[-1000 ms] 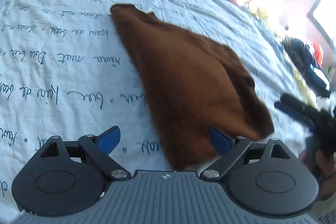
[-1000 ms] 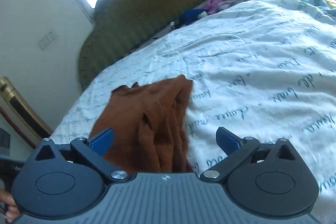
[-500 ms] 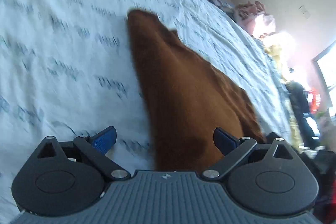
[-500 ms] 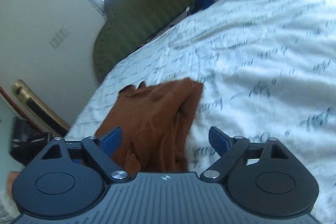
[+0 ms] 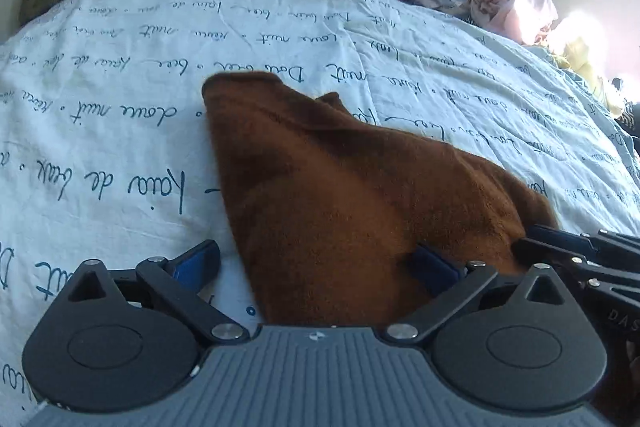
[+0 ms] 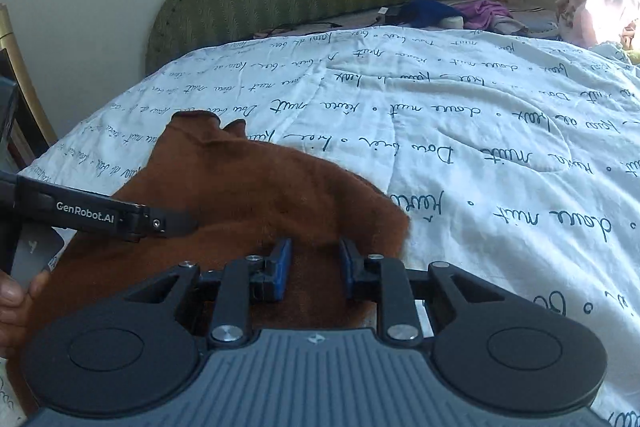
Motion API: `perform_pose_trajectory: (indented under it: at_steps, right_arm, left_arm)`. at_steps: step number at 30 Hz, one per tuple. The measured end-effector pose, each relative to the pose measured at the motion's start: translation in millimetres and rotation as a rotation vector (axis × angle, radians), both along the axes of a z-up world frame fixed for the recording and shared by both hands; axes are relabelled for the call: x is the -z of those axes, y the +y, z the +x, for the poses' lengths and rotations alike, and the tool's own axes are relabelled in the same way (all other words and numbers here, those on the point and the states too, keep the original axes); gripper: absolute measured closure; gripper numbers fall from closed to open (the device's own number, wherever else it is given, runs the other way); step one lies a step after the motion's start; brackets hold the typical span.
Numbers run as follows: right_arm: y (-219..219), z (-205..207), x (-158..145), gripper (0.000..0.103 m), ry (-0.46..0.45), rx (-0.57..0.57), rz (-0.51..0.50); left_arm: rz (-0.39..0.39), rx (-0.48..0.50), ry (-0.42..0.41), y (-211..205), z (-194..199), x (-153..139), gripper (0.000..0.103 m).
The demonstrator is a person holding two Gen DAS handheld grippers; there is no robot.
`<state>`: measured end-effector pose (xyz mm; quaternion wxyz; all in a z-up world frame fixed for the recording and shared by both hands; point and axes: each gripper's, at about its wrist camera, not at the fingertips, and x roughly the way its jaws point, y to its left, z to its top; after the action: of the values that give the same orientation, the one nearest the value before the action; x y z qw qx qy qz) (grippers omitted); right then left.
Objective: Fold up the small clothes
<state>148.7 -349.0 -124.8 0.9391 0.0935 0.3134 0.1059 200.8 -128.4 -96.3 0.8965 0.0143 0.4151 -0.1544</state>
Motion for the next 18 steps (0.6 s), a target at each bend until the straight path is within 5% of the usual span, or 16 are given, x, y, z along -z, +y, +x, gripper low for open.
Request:
perform_pose_trajectory:
  at_steps: [9, 14, 18]
  right_arm:
    - [13.6, -2.8, -28.0, 0.079, -0.047, -0.02, -0.015]
    - [14.9, 6.3, -9.6, 0.08, -0.001, 0.001, -0.081]
    - [0.2, 11.5, -0.7, 0.079, -0.006, 0.017, -0.039]
  left_arm:
    - [0.049, -0.022, -0.085, -5.3, -23.6, -44.3, 0.001]
    - [0.063, 0.002, -0.08, -20.5, -26.0, -42.0, 0.0]
    - [0.067, 0.006, -0.051, -24.1, -26.1, -33.1, 0.0]
